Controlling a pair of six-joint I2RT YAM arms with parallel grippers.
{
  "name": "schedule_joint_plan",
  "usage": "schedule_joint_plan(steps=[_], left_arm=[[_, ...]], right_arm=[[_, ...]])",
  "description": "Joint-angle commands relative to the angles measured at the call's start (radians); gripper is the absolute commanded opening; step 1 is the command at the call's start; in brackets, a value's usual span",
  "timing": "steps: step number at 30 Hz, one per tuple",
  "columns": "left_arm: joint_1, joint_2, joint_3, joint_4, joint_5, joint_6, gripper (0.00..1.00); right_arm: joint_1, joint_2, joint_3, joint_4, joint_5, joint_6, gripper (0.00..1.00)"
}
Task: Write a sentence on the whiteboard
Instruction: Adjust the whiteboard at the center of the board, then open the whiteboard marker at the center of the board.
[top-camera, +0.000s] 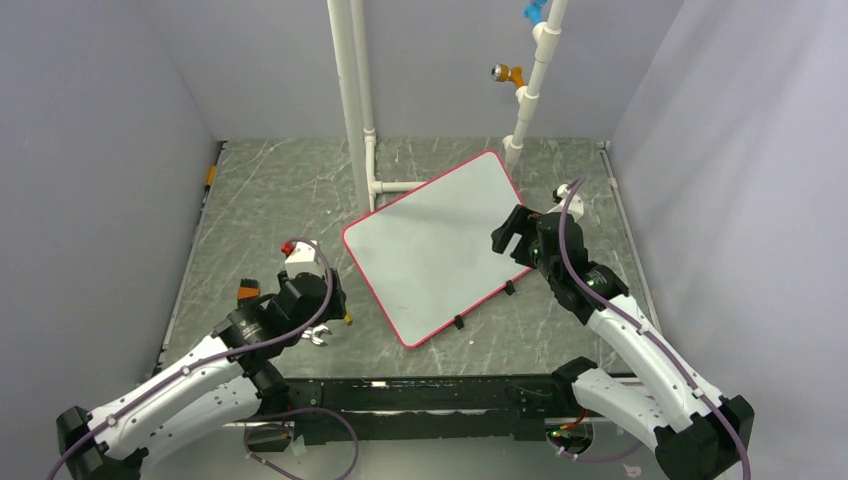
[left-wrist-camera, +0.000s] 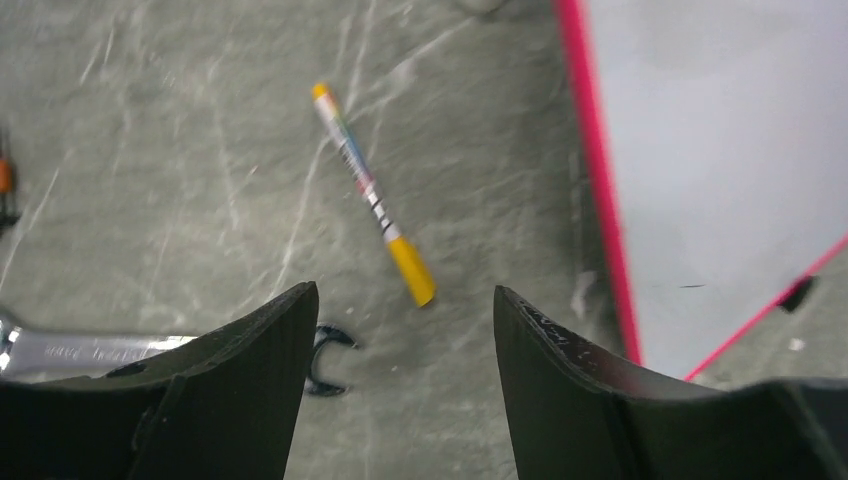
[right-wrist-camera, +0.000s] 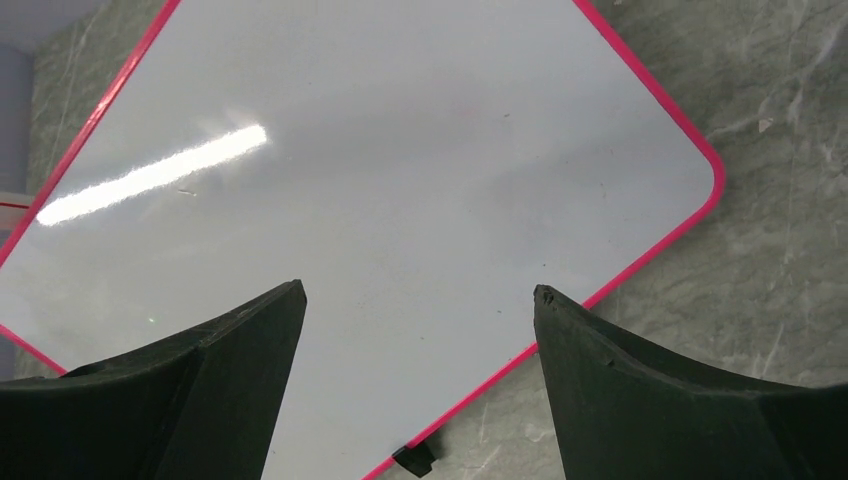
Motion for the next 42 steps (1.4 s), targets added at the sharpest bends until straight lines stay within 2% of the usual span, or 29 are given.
schedule_joint_plan(steps=[1, 5, 8, 18, 23, 33, 38, 42], left_arm=[[-0.004, 0.082, 0.002, -0.150, -0.061, -0.204, 0.67], [-0.003, 0.152, -0.045, -0.094, -0.031, -0.254, 0.61], [-0.004, 0.201, -0.063, -0.041, -0.024, -0.271, 0.61], [-0.002, 0.387, -0.068, 0.126, 0.001, -0.301, 0.55], [0.003, 0.485, -0.052, 0.149, 0.001, -0.309, 0.50], [0.015, 0.582, -0.080, 0.221, 0.027, -0.329, 0.31], [0.014, 0.594, -0.100, 0.227, 0.032, -0.337, 0.01], [0.014, 0.556, -0.108, 0.177, 0.016, -0.347, 0.00]], right_arm=[[-0.002, -0.011, 0.068, -0.021, -0.006, -0.032, 0.87], [-0.001, -0.030, 0.069, -0.022, -0.016, -0.032, 0.88], [-0.001, -0.038, 0.068, -0.030, -0.021, -0.035, 0.88], [-0.001, -0.053, 0.061, -0.039, -0.016, -0.045, 0.88], [-0.001, -0.048, 0.063, -0.036, -0.015, -0.052, 0.88], [0.000, -0.028, 0.069, -0.034, -0.016, -0.060, 0.88], [-0.001, -0.026, 0.087, -0.043, -0.020, -0.069, 0.88], [-0.002, -0.032, 0.088, -0.039, -0.039, -0.074, 0.88]])
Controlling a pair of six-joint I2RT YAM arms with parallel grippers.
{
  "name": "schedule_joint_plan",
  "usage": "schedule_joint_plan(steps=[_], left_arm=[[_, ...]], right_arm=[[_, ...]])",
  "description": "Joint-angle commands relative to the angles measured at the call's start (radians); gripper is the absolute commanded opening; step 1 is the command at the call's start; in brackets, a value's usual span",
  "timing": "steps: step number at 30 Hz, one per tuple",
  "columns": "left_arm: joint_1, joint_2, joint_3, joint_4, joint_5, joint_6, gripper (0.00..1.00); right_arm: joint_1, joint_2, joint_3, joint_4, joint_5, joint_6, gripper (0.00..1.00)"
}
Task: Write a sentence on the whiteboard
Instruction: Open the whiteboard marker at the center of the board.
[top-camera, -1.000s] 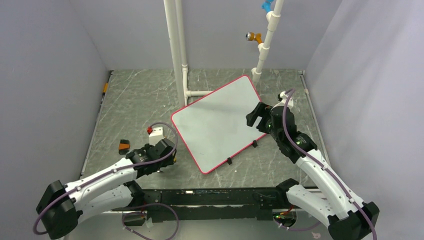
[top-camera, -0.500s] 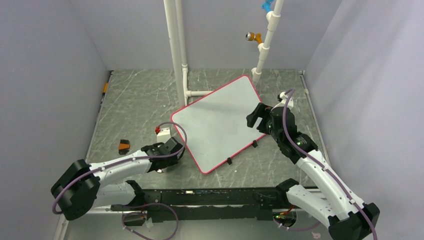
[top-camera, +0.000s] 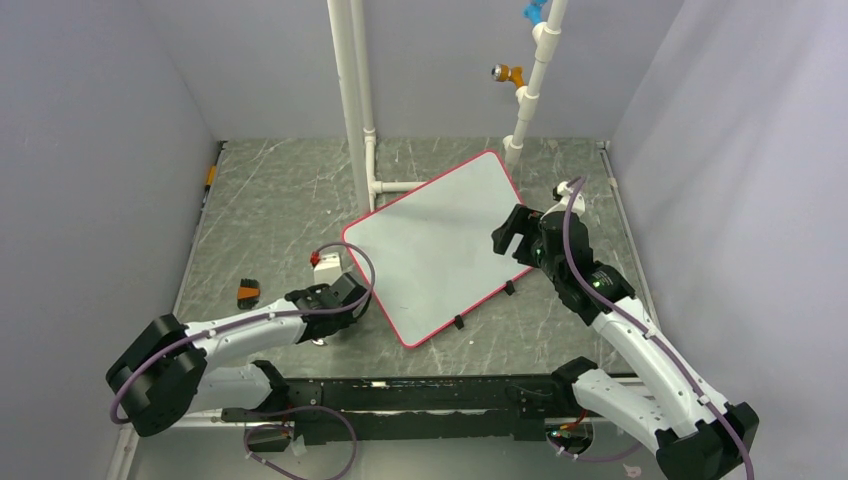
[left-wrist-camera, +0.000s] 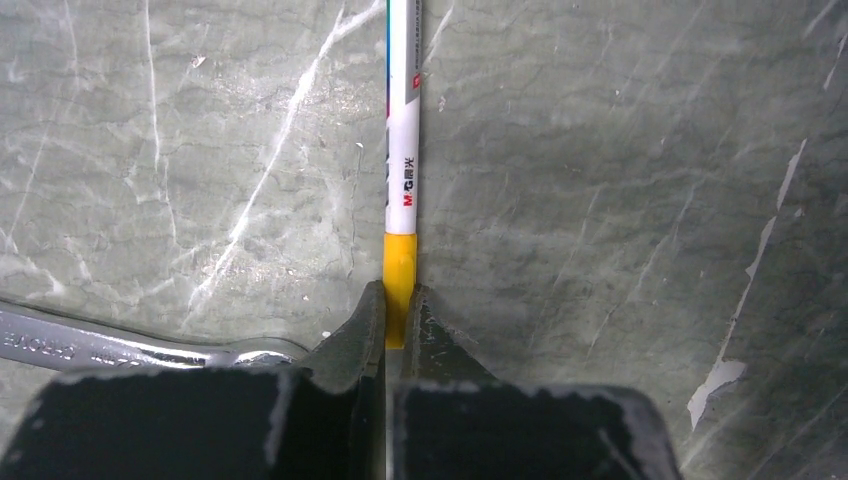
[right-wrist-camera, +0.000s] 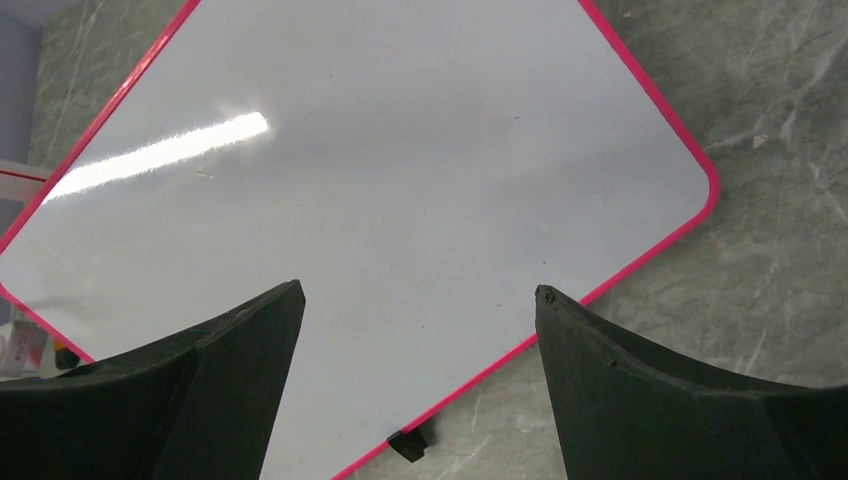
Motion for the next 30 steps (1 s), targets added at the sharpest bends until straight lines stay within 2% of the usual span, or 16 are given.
schedule_joint_plan(steps=[1, 12, 21, 26, 30], left_arm=[[0.005, -0.015, -0.042, -0.010, 0.037, -0.042, 0.00], [0.005, -0.354, -0.003, -0.267, 0.008, -0.013, 0.00], [0.005, -0.554, 0.178, -0.543, -0.091, 0.051, 0.00], [0.002, -0.656, 0.261, -0.519, -0.043, 0.180, 0.00], [0.002, -0.676, 0.327, -0.502, 0.008, 0.299, 0.00]], right_arm=[[-0.001, -0.011, 0.045, 0.015, -0.029, -0.027, 0.88], [-0.001, -0.011, 0.044, 0.097, -0.247, -0.081, 0.91], [-0.001, 0.009, 0.070, 0.125, -0.427, -0.088, 0.94], [-0.001, 0.010, 0.093, 0.139, -0.531, -0.086, 0.96], [-0.001, 0.014, 0.106, 0.131, -0.562, -0.079, 0.98]])
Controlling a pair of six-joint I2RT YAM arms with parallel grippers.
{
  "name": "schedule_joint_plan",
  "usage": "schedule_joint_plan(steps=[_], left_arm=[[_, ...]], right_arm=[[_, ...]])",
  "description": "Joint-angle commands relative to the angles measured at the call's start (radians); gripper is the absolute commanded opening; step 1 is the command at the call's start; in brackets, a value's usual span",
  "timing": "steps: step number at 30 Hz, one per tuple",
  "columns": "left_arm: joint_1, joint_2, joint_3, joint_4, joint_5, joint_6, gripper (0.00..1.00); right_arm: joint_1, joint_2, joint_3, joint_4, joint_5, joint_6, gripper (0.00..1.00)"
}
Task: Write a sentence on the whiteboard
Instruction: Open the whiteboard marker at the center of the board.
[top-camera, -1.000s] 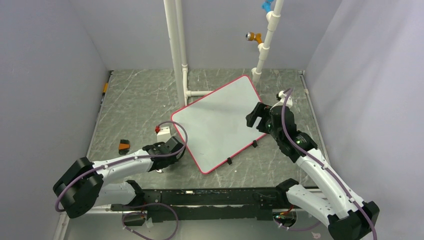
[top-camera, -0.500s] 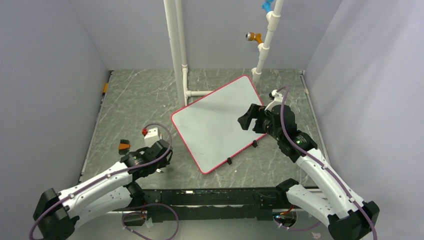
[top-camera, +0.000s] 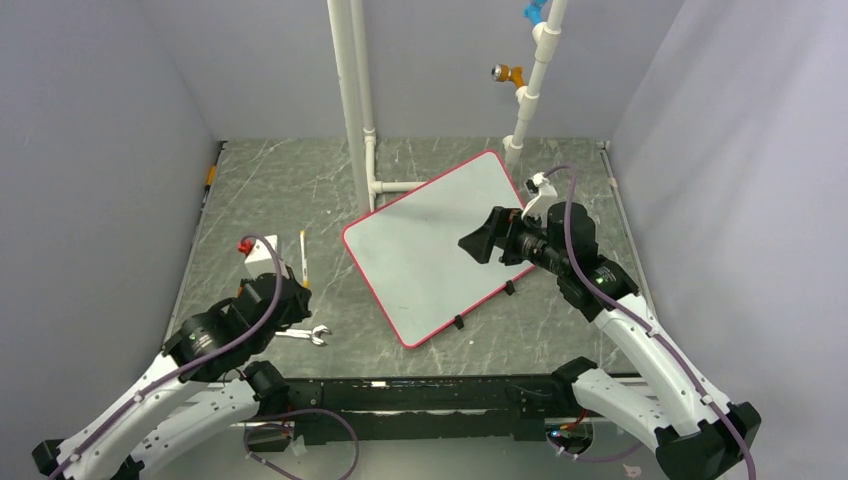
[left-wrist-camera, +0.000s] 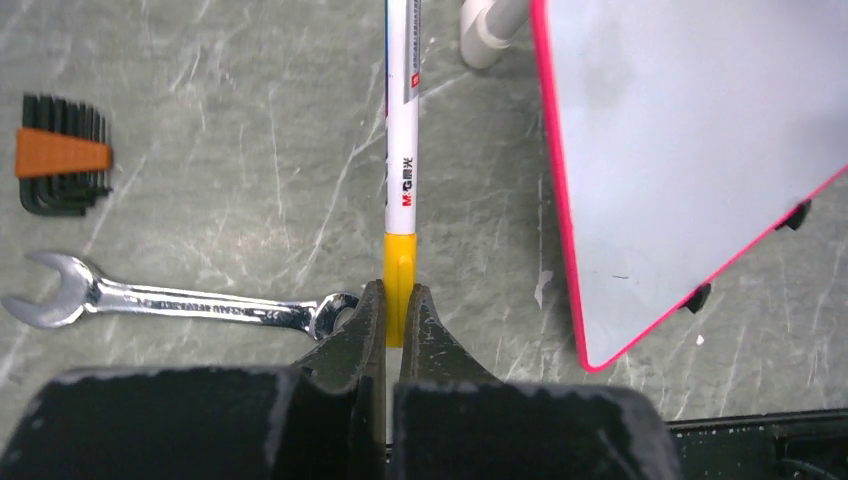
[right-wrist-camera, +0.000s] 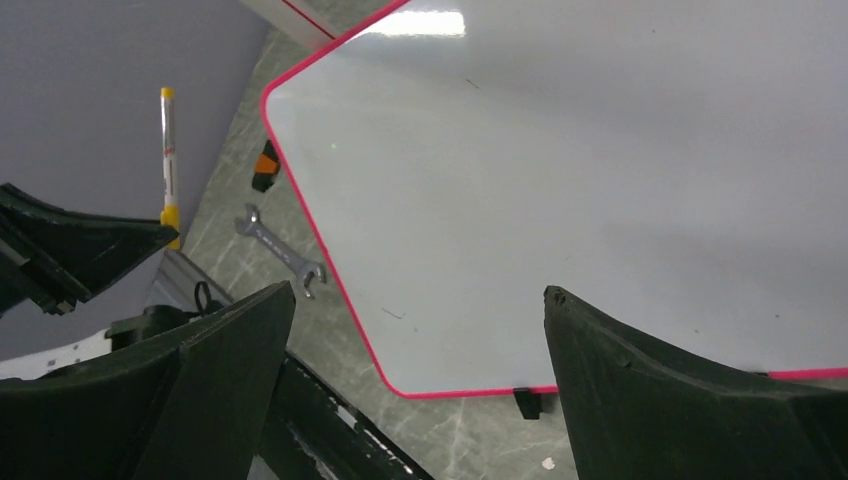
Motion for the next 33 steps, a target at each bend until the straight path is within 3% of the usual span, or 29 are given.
schedule_joint_plan(steps=[1, 9, 12, 21, 33], left_arm=[[-0.001, -0.011, 0.081, 0.020, 0.059, 0.194, 0.00], [-0.001, 0.073, 0.163, 0.195, 0.367, 0.478, 0.00], [-0.001, 0.122, 0.192, 0.259, 0.534, 0.580, 0.00], [-0.003, 0.244, 0.225, 0.420, 0.956, 0.705, 0.00], [-0.002, 0.401, 0.298, 0.503, 1.157, 0.755, 0.00]], right_arm=[[-0.001, 0.000, 0.052, 0.048, -0.090, -0.002, 0.98], [-0.003, 0.015, 0.021, 0.136, -0.286, 0.019, 0.98], [-0.002, 0.008, 0.000, 0.203, -0.427, 0.023, 0.98], [0.001, -0.013, -0.037, 0.338, -0.676, 0.056, 0.97], [0.015, -0.014, -0.073, 0.470, -0.771, 0.110, 0.97]])
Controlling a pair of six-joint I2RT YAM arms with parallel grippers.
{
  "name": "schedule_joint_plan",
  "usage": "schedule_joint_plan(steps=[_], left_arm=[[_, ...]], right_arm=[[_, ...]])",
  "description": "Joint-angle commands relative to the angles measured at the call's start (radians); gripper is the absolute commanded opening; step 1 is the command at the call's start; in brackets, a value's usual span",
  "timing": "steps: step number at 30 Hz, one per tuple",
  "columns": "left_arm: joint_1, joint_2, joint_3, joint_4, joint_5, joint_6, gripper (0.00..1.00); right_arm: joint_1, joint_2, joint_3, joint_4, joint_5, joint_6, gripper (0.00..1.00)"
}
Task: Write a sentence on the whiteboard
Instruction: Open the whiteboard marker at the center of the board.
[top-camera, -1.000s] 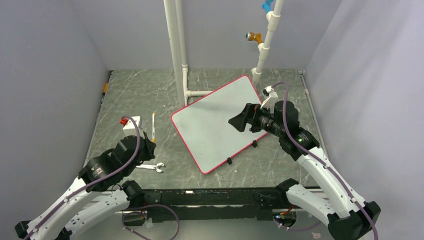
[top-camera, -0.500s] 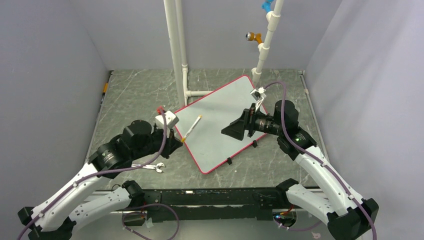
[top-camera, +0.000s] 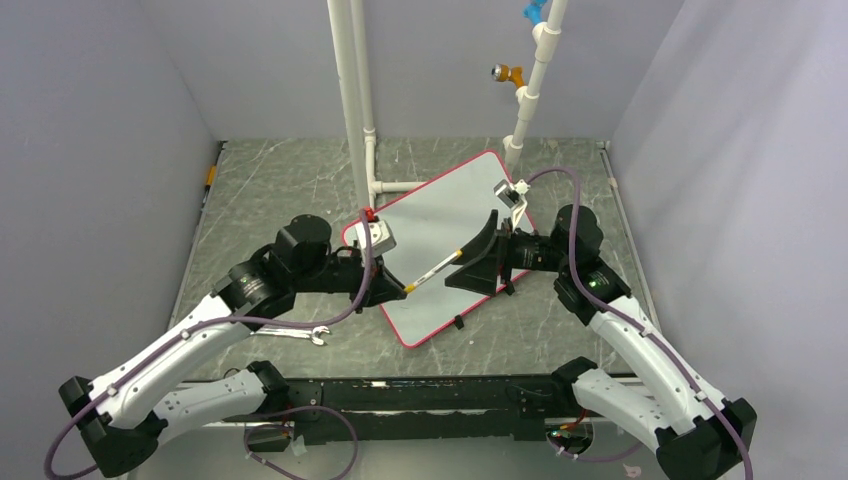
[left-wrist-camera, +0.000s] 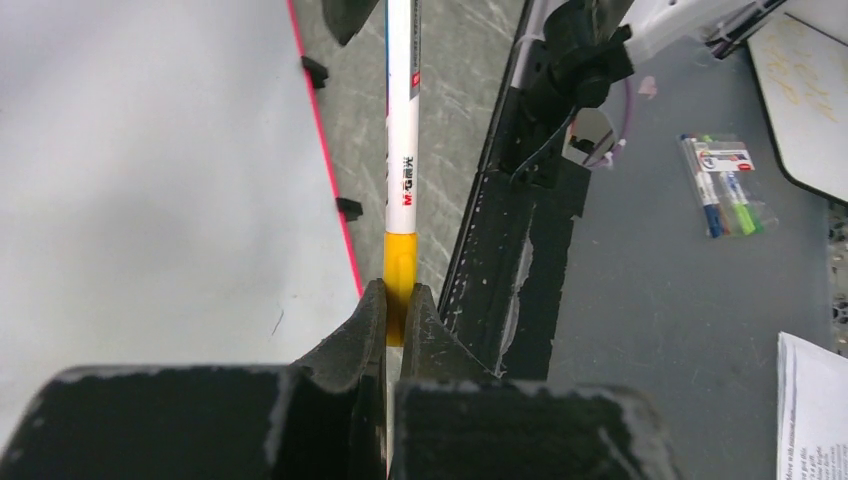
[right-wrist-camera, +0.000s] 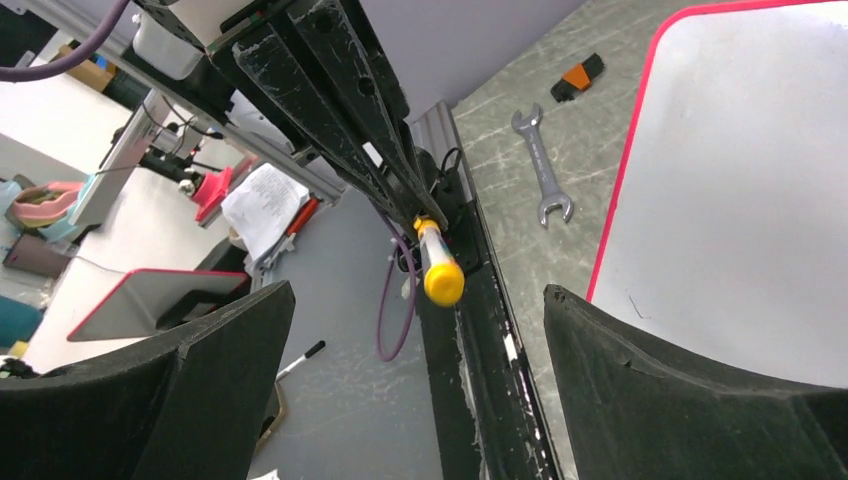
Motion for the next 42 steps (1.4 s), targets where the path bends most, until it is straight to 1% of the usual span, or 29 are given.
schedule_joint_plan(steps=[1, 6, 11, 16, 18, 20, 23, 25, 30, 31, 33, 36, 37, 39, 42], left_arm=[[-0.003, 0.045, 0.062, 0.079, 0.135, 0.039, 0.00], [-0.006, 0.105, 0.082, 0.101, 0.215, 0.043, 0.00], [-0.016, 0.153, 0.107, 0.102, 0.277, 0.059, 0.00], [-0.022, 0.196, 0.148, 0.070, 0.317, 0.082, 0.00], [-0.027, 0.209, 0.163, 0.055, 0.322, 0.083, 0.00], [-0.030, 0.216, 0.175, 0.040, 0.305, 0.120, 0.00], [-0.031, 0.210, 0.173, 0.049, 0.280, 0.120, 0.00], [-0.031, 0.213, 0.186, 0.037, 0.278, 0.126, 0.00], [-0.031, 0.234, 0.224, -0.031, 0.258, 0.162, 0.00], [-0.031, 0.238, 0.231, -0.045, 0.254, 0.168, 0.00], [-0.032, 0.240, 0.241, -0.072, 0.246, 0.181, 0.00], [-0.031, 0.242, 0.249, -0.098, 0.234, 0.196, 0.00], [-0.031, 0.245, 0.252, -0.109, 0.228, 0.202, 0.00], [-0.030, 0.250, 0.259, -0.133, 0.215, 0.213, 0.00], [-0.030, 0.251, 0.264, -0.151, 0.197, 0.219, 0.00]], right_arm=[[0.009, -0.006, -0.007, 0.106, -0.051, 0.027, 0.97], [0.026, 0.015, -0.016, 0.158, -0.069, 0.056, 0.94], [0.041, 0.032, -0.012, 0.171, -0.080, 0.053, 0.84], [0.064, 0.055, 0.001, 0.179, -0.088, 0.047, 0.79], [0.075, 0.067, 0.008, 0.179, -0.086, 0.043, 0.77], [0.086, 0.078, 0.013, 0.177, -0.085, 0.038, 0.76], [0.105, 0.086, 0.020, 0.152, -0.081, 0.018, 0.73], [0.117, 0.090, 0.021, 0.141, -0.080, 0.007, 0.69], [0.126, 0.084, 0.031, 0.080, -0.060, -0.030, 0.49], [0.126, 0.082, 0.037, 0.058, -0.054, -0.045, 0.46], [0.127, 0.079, 0.048, 0.013, -0.046, -0.073, 0.44], [0.126, 0.072, 0.059, -0.029, -0.036, -0.101, 0.45], [0.127, 0.069, 0.062, -0.040, -0.033, -0.105, 0.50], [0.126, 0.065, 0.069, -0.051, -0.028, -0.112, 0.62], [0.126, 0.066, 0.089, -0.090, -0.021, -0.134, 0.74]])
